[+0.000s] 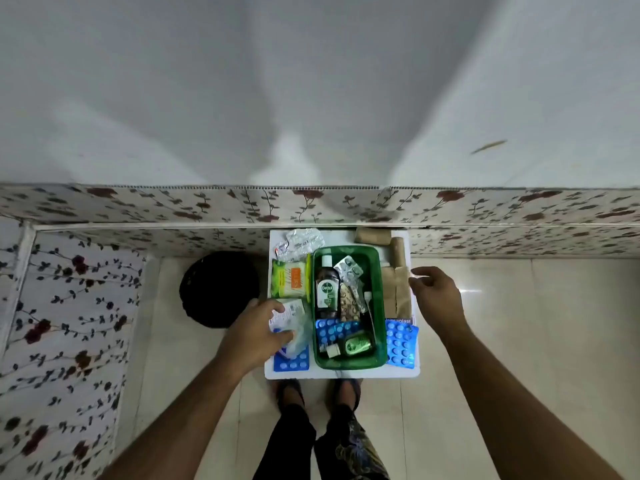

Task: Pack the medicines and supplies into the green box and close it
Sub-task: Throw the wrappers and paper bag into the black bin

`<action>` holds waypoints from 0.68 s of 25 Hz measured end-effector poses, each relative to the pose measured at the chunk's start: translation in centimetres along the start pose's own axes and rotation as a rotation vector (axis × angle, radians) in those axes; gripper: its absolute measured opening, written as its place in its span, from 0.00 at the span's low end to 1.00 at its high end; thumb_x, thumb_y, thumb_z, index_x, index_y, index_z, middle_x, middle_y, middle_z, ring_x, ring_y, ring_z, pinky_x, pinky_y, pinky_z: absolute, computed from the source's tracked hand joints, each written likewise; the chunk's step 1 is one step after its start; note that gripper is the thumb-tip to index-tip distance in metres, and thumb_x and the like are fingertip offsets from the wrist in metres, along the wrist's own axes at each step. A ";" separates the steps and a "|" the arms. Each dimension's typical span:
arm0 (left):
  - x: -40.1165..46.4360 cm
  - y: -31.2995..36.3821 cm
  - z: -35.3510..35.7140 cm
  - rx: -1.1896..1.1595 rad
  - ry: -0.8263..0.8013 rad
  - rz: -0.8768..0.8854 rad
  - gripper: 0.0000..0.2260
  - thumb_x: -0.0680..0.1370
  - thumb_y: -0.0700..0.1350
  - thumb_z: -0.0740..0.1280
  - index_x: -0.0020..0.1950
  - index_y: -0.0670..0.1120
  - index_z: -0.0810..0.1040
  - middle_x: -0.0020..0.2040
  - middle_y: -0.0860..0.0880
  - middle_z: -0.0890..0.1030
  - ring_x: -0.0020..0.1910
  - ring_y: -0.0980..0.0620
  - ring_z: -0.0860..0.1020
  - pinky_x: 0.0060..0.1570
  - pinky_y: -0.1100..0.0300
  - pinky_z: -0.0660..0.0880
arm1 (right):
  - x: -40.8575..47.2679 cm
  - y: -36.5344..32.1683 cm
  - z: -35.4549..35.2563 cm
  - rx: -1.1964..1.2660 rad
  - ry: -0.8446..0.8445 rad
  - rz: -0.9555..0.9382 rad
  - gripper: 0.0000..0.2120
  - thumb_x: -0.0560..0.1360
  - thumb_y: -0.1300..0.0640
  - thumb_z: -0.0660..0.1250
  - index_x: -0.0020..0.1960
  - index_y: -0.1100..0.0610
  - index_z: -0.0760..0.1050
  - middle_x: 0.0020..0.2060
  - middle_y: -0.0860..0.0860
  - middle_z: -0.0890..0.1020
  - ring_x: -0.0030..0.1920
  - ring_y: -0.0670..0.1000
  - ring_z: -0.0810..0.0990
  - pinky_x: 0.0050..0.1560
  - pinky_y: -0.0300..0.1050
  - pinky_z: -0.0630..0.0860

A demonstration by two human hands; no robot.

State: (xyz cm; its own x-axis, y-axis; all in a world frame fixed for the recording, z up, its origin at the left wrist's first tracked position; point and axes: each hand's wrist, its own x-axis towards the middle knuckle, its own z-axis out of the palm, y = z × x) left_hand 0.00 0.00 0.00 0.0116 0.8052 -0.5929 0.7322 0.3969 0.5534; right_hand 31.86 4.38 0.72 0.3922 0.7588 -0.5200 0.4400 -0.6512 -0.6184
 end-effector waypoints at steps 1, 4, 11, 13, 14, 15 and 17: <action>0.6 -0.8 1.4 0.094 -0.032 0.002 0.22 0.65 0.54 0.76 0.56 0.54 0.75 0.50 0.52 0.72 0.46 0.52 0.78 0.45 0.55 0.76 | 1.1 0.7 1.1 -0.032 -0.005 0.055 0.12 0.77 0.52 0.67 0.58 0.55 0.78 0.47 0.53 0.85 0.43 0.53 0.81 0.44 0.43 0.71; 1.5 -1.9 4.6 0.342 -0.045 0.002 0.26 0.64 0.59 0.75 0.57 0.55 0.71 0.53 0.53 0.71 0.48 0.50 0.78 0.42 0.55 0.75 | 3.4 2.3 3.1 -0.165 -0.016 0.178 0.18 0.75 0.48 0.68 0.62 0.54 0.75 0.50 0.52 0.84 0.43 0.51 0.78 0.44 0.43 0.68; 3.5 -1.8 6.0 0.370 0.082 0.037 0.09 0.73 0.49 0.67 0.52 0.50 0.78 0.49 0.49 0.81 0.49 0.46 0.80 0.42 0.55 0.75 | 5.4 3.9 3.9 -0.261 -0.004 0.237 0.19 0.72 0.45 0.72 0.59 0.53 0.76 0.47 0.51 0.83 0.42 0.53 0.80 0.39 0.43 0.67; 3.3 -1.3 5.2 0.304 0.092 -0.006 0.07 0.73 0.49 0.67 0.49 0.49 0.79 0.46 0.49 0.81 0.46 0.46 0.80 0.42 0.56 0.76 | 5.4 4.1 3.6 -0.207 -0.009 0.227 0.14 0.73 0.52 0.70 0.57 0.55 0.79 0.46 0.52 0.84 0.38 0.51 0.79 0.37 0.42 0.72; 3.2 -1.1 4.7 0.265 0.096 -0.025 0.06 0.73 0.49 0.68 0.47 0.50 0.79 0.45 0.50 0.80 0.45 0.47 0.80 0.41 0.57 0.76 | 5.4 4.0 3.3 -0.172 -0.011 0.215 0.13 0.73 0.55 0.69 0.56 0.56 0.79 0.46 0.53 0.84 0.38 0.52 0.80 0.39 0.43 0.74; 3.0 -1.0 4.1 0.227 0.087 -0.038 0.03 0.72 0.48 0.68 0.44 0.51 0.77 0.44 0.50 0.80 0.43 0.48 0.80 0.40 0.57 0.76 | 5.1 3.7 2.9 -0.146 -0.010 0.201 0.12 0.74 0.56 0.68 0.56 0.57 0.80 0.47 0.54 0.85 0.39 0.52 0.80 0.40 0.43 0.75; 2.3 -0.7 2.7 0.129 0.058 -0.055 0.05 0.71 0.46 0.69 0.38 0.51 0.73 0.39 0.50 0.79 0.39 0.49 0.78 0.38 0.58 0.74 | 4.2 2.3 1.6 -0.113 0.036 0.159 0.10 0.75 0.56 0.66 0.54 0.57 0.80 0.46 0.53 0.85 0.40 0.53 0.81 0.39 0.43 0.73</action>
State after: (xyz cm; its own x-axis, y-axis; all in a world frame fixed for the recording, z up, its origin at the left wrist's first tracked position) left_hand 1.37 0.43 -3.31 -0.0677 0.8091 -0.5837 0.8124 0.3844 0.4385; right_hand 33.21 6.14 -3.85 0.4919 0.6463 -0.5834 0.4568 -0.7620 -0.4590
